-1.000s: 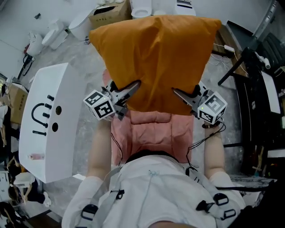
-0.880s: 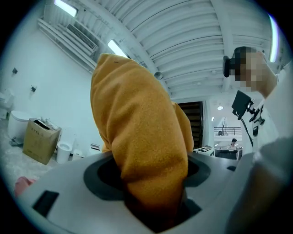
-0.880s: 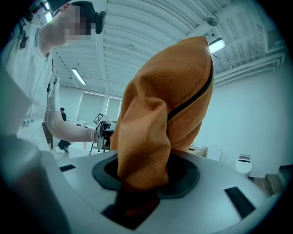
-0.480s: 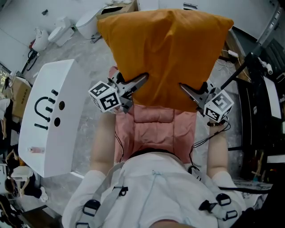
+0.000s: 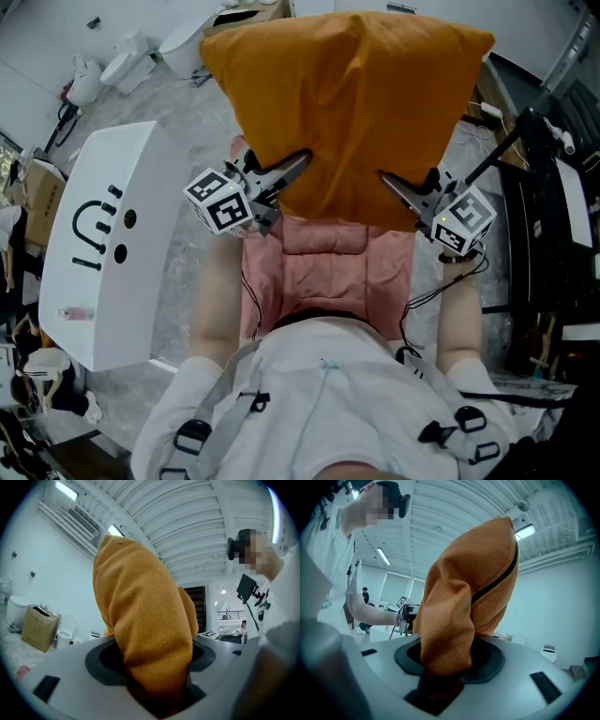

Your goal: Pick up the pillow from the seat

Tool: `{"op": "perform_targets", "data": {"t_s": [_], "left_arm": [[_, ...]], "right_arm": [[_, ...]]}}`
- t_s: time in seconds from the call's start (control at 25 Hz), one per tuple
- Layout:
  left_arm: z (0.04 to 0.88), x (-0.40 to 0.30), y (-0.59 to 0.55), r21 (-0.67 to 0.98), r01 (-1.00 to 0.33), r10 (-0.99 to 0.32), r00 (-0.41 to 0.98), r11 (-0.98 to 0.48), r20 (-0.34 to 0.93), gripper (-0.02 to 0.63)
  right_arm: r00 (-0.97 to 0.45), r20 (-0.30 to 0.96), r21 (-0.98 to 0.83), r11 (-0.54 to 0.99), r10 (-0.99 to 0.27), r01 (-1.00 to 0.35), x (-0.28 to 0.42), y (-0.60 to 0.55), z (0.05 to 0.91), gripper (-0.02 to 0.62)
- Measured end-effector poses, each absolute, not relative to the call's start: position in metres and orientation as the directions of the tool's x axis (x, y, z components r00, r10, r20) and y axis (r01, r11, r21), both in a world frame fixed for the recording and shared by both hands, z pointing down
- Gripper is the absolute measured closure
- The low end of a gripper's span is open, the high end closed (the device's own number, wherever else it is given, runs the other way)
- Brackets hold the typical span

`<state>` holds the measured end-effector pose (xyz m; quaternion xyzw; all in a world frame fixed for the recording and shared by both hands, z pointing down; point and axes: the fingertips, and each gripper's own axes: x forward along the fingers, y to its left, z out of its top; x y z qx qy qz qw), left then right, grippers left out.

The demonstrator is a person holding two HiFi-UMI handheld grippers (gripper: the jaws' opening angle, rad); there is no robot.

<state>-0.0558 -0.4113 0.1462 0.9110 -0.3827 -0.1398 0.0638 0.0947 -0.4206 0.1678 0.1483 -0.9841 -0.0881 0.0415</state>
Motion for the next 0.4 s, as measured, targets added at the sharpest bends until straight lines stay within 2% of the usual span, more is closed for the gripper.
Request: {"op": "perform_targets", "data": {"t_s": [0.4], "left_arm": [[0.1414,-0.0567,-0.4117,0.218,-0.689,-0.723,0.665,-0.691,-0.189,0.285]], "right_arm": [[-0.955,0.048,0.179,0.943,-0.293,-0.28,0.092,-0.4212,0.1646,0.417]]}}
